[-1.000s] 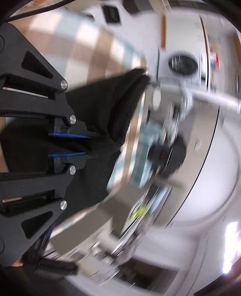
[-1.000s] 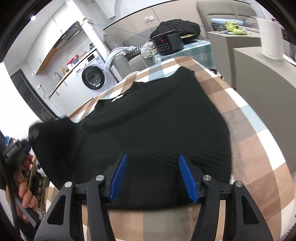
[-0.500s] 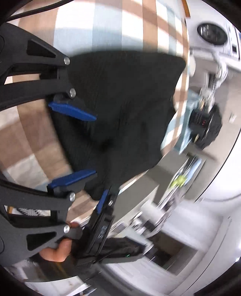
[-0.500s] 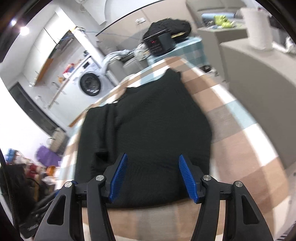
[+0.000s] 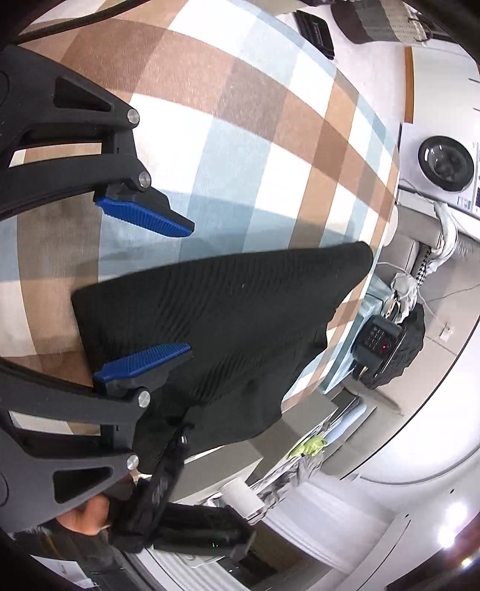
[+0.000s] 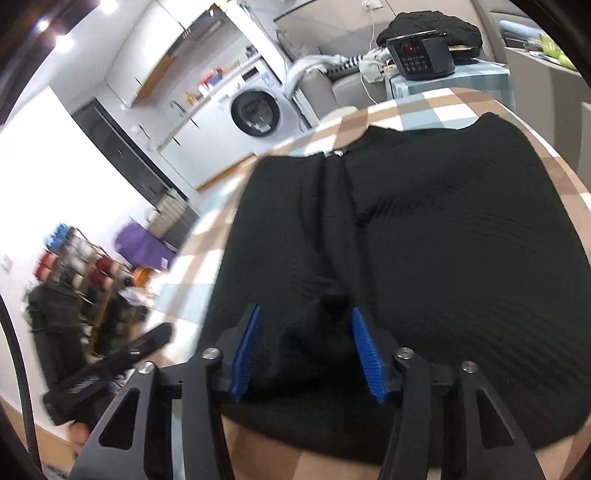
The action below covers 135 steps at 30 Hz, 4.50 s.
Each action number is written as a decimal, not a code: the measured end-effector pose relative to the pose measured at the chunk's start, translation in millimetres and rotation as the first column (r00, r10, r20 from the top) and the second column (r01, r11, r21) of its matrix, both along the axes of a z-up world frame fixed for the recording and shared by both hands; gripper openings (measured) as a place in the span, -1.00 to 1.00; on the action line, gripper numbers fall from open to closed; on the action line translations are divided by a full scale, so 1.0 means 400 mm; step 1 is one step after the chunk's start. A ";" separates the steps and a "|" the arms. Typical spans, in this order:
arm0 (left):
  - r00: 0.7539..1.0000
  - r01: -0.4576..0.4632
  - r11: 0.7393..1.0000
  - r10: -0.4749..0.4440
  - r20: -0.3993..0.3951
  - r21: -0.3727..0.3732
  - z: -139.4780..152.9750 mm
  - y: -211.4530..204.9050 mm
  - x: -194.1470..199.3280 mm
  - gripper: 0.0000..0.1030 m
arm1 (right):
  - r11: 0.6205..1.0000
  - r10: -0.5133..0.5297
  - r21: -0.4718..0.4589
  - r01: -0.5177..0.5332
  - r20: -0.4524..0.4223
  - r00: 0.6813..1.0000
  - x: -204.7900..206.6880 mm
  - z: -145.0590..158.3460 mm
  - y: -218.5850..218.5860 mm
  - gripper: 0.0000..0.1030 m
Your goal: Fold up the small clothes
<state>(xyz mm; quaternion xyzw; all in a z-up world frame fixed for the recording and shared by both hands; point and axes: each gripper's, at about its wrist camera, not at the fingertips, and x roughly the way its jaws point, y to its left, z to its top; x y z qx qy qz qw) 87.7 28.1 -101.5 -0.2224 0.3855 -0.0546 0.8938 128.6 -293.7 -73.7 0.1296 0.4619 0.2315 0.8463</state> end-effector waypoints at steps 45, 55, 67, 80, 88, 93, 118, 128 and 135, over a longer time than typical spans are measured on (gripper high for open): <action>0.986 0.144 0.988 -0.139 -0.087 0.057 -0.039 -0.117 0.028 0.10 | 0.973 0.087 -0.217 -0.077 0.036 0.996 0.174 0.075 0.087 -0.83; 0.978 0.173 0.983 -0.165 -0.125 0.062 -0.072 -0.150 0.028 0.10 | 0.986 0.051 -0.154 -0.056 -0.034 0.998 0.217 0.004 0.047 0.08; 0.989 0.133 0.988 -0.127 -0.079 0.074 -0.025 -0.105 0.019 0.10 | 0.975 0.123 -0.201 -0.092 0.146 0.982 0.178 0.115 0.102 -0.84; 0.987 0.117 0.993 -0.115 -0.117 0.015 -0.045 -0.097 0.068 0.10 | 0.975 -0.107 -0.202 0.092 -0.063 0.992 0.214 0.000 -0.096 -0.47; 0.982 0.133 0.991 -0.134 -0.132 -0.016 -0.061 -0.149 0.126 0.10 | 0.983 -0.166 -0.089 0.158 -0.079 0.983 0.058 0.016 -0.189 -0.37; 0.975 0.172 0.985 -0.171 -0.144 -0.003 -0.071 -0.192 0.144 0.10 | 0.991 -0.127 -0.056 0.121 -0.130 0.983 -0.040 0.003 -0.177 -0.34; 0.994 0.079 0.997 -0.079 -0.078 -0.003 -0.085 -0.183 0.208 -0.84 | 0.977 -0.209 0.015 0.211 -0.110 0.972 -0.157 0.039 -0.235 -0.22; 0.997 -0.005 1.000 0.006 -0.071 0.015 -0.073 -0.033 0.111 -0.85 | 0.989 -0.145 0.021 0.147 -0.085 0.986 -0.099 0.044 -0.181 -0.22; 0.994 -0.003 0.999 0.008 -0.110 0.049 -0.050 0.046 0.068 -0.82 | 0.997 -0.026 0.067 0.032 -0.096 0.995 -0.004 0.019 -0.044 -0.22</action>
